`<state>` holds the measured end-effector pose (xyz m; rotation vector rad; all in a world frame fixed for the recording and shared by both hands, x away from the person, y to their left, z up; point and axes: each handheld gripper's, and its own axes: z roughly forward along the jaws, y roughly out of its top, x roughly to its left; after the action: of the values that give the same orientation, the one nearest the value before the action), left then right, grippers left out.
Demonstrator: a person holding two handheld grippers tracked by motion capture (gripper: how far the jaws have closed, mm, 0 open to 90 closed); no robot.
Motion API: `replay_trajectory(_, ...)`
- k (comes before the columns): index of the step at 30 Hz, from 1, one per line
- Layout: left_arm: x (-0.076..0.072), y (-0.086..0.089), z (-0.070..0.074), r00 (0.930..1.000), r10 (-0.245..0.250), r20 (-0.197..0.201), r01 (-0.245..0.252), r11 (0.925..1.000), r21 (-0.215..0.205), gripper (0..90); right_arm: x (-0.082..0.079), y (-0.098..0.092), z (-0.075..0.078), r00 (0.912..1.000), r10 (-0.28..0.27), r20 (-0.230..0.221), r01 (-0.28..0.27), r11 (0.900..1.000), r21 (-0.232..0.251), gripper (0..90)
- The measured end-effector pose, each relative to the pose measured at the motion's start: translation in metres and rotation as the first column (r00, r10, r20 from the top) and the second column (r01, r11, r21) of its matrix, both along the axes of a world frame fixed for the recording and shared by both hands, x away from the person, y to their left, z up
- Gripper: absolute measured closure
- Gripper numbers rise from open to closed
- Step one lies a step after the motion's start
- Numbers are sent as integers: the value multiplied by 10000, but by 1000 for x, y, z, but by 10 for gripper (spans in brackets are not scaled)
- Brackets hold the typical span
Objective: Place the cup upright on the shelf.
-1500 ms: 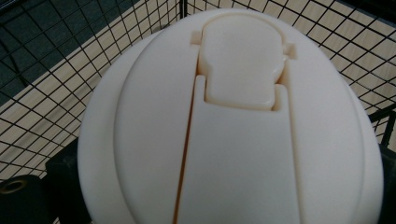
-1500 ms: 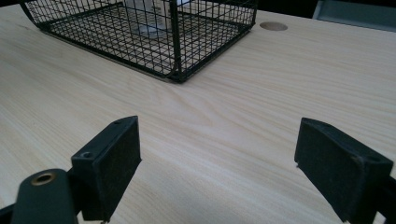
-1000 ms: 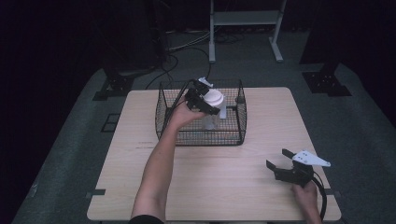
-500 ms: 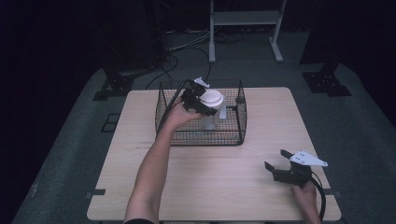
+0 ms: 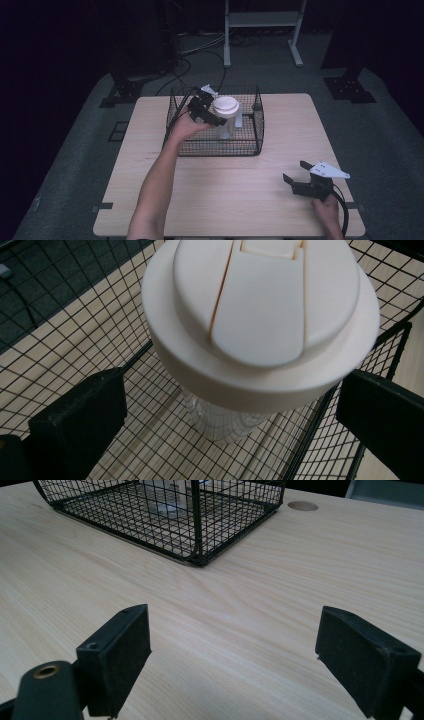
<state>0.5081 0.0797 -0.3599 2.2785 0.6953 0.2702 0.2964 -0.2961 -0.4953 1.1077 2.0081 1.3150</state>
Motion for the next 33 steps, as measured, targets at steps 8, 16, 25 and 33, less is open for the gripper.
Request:
replay_trajectory(8, -9, 15, 3, 10000, 20, 41, -20, 10000, 55, 0, -1, 0, 0, 10000, -31, 27, 32, 10000, -22, 134)
replay_trajectory(16, -24, 25, 7, 9997, -140, 184, 139, 9999, 47, 0, -1, 0, 0, 10000, -56, 51, 56, 10000, 8, 135)
replay_trajectory(25, -36, 28, 11, 9988, -432, 210, 428, 9989, 197, 0, -2, 0, 0, 10000, -64, 44, 64, 10000, -31, 135)
replay_trajectory(33, -49, 33, 15, 9976, -545, 425, 544, 9985, 36, 0, -2, 1, 0, 10000, -84, 33, 85, 10000, -53, 135)
